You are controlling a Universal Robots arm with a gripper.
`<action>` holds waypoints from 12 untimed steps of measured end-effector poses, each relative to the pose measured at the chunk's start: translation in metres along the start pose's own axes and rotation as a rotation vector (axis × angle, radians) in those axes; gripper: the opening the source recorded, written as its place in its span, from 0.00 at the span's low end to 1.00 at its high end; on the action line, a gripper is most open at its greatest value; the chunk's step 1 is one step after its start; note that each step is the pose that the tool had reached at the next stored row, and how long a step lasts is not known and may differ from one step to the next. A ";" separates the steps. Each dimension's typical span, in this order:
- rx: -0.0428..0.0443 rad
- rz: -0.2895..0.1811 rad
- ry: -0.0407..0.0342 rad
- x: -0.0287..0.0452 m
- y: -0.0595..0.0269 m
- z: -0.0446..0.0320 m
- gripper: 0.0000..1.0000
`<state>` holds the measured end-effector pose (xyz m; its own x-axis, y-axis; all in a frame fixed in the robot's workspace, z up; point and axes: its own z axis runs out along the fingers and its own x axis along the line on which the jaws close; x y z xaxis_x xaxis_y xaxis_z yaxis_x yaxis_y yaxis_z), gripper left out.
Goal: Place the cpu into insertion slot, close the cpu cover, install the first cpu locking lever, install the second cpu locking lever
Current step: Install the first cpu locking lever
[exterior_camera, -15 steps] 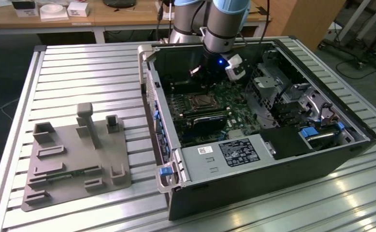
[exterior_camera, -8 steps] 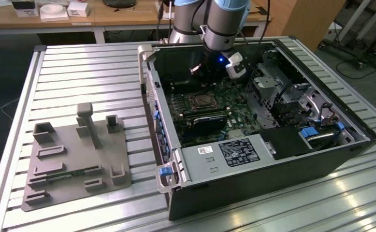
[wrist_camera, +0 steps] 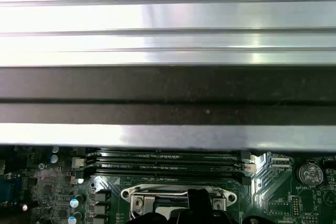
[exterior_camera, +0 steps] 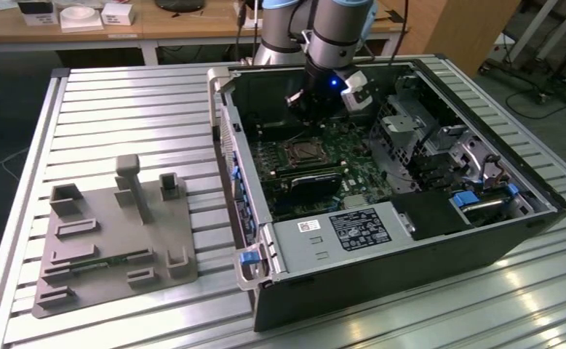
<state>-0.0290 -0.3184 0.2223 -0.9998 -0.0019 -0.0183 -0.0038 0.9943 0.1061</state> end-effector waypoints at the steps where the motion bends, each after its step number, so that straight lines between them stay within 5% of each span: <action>1: 0.0000 0.000 -0.0001 0.0005 0.0002 -0.0017 0.10; 12: -0.0005 0.000 -0.0006 0.0102 0.0032 -0.0164 0.10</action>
<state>-0.0395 -0.3170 0.2387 -0.9998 -0.0019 -0.0189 -0.0039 0.9943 0.1067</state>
